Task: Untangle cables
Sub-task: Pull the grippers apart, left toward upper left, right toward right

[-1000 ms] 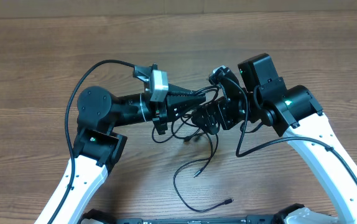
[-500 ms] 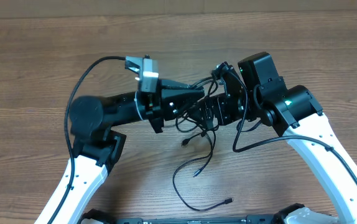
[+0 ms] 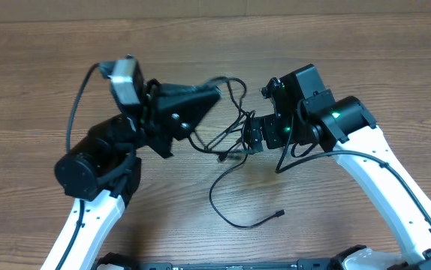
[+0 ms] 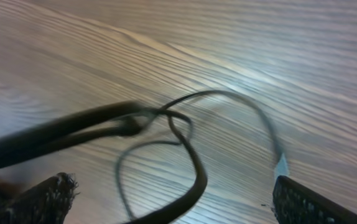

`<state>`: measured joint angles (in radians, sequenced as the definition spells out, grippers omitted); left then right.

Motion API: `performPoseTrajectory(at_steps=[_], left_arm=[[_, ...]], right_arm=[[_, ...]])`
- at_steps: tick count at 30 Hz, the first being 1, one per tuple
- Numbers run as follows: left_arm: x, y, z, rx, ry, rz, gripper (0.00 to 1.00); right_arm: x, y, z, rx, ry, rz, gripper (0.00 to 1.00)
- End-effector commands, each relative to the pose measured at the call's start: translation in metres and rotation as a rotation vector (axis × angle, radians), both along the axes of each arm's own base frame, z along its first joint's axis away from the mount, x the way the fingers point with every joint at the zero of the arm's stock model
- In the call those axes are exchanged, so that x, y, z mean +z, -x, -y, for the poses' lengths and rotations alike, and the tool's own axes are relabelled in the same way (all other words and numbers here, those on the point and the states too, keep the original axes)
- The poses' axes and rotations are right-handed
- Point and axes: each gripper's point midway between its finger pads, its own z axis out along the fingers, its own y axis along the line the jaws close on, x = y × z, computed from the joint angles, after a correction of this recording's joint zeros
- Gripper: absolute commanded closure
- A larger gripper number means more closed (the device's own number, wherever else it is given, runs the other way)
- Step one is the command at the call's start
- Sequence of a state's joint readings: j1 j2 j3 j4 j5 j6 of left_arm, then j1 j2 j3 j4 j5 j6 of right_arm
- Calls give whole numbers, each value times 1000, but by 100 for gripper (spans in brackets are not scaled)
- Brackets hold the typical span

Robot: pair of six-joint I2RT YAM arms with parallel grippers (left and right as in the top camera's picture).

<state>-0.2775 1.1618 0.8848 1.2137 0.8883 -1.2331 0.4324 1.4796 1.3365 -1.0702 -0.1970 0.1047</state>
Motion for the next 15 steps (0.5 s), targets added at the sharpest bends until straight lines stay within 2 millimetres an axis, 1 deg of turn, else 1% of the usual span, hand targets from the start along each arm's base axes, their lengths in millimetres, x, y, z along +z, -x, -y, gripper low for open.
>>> performPoseTrajectory(at_steps=[1, 3, 7, 9, 11, 14, 15], left_arm=[[16, -8, -23, 3, 80, -98, 96], [16, -10, -30, 8, 75, -109, 96], [8, -12, -34, 37, 19, -78, 96], [-2, -17, -38, 94, -64, 0, 96], [-13, -23, -39, 111, -119, -3, 96], [-34, -35, -45, 128, -215, -38, 96], [-37, -37, -46, 130, -223, -47, 96]], right_arm=[[-4, -10, 15, -46, 88, 32, 0], [-5, -12, 19, -55, 106, 41, 0], [-6, -9, 20, -66, 109, 26, 0], [-9, -3, 24, -124, 108, -21, 0], [-12, 4, 27, -147, 117, -57, 0], [-15, 14, 33, -148, 147, -96, 0], [-16, 16, 36, -151, 163, -102, 0]])
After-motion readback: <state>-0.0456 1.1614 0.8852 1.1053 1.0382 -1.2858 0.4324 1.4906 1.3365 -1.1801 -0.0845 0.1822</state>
